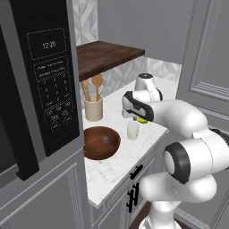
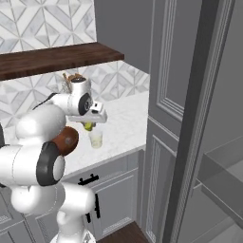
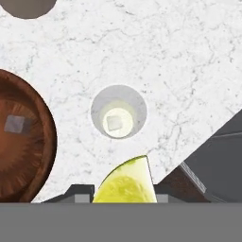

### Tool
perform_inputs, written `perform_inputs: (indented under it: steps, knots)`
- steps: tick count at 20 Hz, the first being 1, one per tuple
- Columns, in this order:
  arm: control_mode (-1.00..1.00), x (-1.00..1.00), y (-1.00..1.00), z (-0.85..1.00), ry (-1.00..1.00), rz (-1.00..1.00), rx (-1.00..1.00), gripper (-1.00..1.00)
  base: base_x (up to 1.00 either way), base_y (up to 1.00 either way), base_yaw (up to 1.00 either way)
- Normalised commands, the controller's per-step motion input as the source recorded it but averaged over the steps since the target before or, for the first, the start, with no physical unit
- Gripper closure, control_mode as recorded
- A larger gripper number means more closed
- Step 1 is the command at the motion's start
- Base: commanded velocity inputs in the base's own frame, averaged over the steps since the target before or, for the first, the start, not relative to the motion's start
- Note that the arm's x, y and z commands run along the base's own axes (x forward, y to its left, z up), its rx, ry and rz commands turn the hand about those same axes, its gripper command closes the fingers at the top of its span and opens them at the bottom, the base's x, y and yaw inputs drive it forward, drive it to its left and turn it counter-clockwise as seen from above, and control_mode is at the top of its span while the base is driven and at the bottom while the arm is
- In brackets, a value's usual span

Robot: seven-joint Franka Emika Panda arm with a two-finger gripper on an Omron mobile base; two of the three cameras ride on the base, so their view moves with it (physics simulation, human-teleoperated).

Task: Grab a lemon wedge from the fridge and one ice cube from the ice bowl, and put them in the glass of lemonade.

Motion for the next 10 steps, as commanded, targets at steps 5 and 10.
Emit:
perform_inputs:
  steps: [5, 10]
  knots:
    - [-1.00, 0.11, -0.09, -0.26, 0.07, 0.01, 0.00, 1.00, 0.00, 0.00, 0.00]
    - [-1.00, 0.27, -0.07, -0.24, 0.01, 0.02, 0.00, 1.00, 0.00, 0.00, 0.00]
